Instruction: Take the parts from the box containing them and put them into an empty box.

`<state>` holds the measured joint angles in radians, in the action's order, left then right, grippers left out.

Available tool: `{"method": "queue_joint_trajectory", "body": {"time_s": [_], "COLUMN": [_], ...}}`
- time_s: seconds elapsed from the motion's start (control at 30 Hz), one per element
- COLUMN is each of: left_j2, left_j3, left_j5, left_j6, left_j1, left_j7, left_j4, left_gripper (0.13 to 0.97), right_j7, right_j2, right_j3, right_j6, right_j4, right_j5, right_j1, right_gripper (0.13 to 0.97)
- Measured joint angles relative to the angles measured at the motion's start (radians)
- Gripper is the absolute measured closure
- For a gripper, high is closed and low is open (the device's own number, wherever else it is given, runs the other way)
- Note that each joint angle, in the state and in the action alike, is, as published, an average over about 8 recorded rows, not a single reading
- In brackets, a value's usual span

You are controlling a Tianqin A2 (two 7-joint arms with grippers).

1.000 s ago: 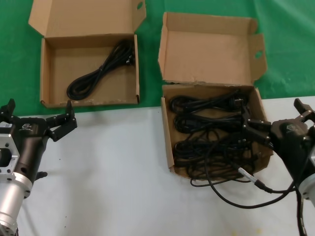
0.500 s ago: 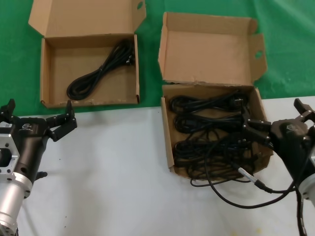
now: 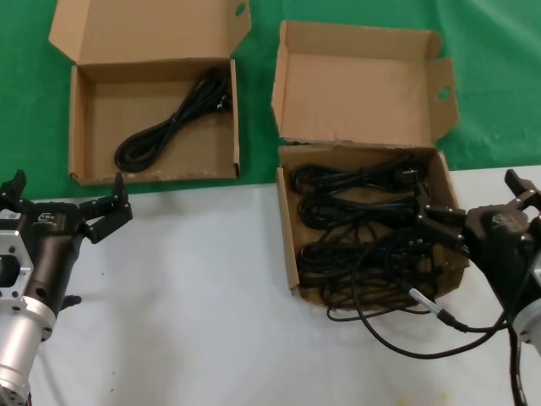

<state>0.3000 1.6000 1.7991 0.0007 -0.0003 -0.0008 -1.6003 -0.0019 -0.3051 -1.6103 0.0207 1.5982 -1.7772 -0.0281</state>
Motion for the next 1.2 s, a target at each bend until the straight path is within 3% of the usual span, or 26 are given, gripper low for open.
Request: {"method": "queue_joint_trajectory", "body": {"time_s": [1.2], "left_j2": [0.0], "left_j3": [0.0], "left_j5": [0.0], "left_j6": [0.0], "left_j1": [0.0], "left_j7": [0.0], "left_j4": [0.0], "left_gripper": [0.132], "right_j7": [0.0], "right_j2": [0.0], "right_j3": [0.0], "right_j6": [0.0], "right_j4": [0.0], "right_j5": [0.0], "right_j1": [0.0], "right_gripper": [0.129]}}
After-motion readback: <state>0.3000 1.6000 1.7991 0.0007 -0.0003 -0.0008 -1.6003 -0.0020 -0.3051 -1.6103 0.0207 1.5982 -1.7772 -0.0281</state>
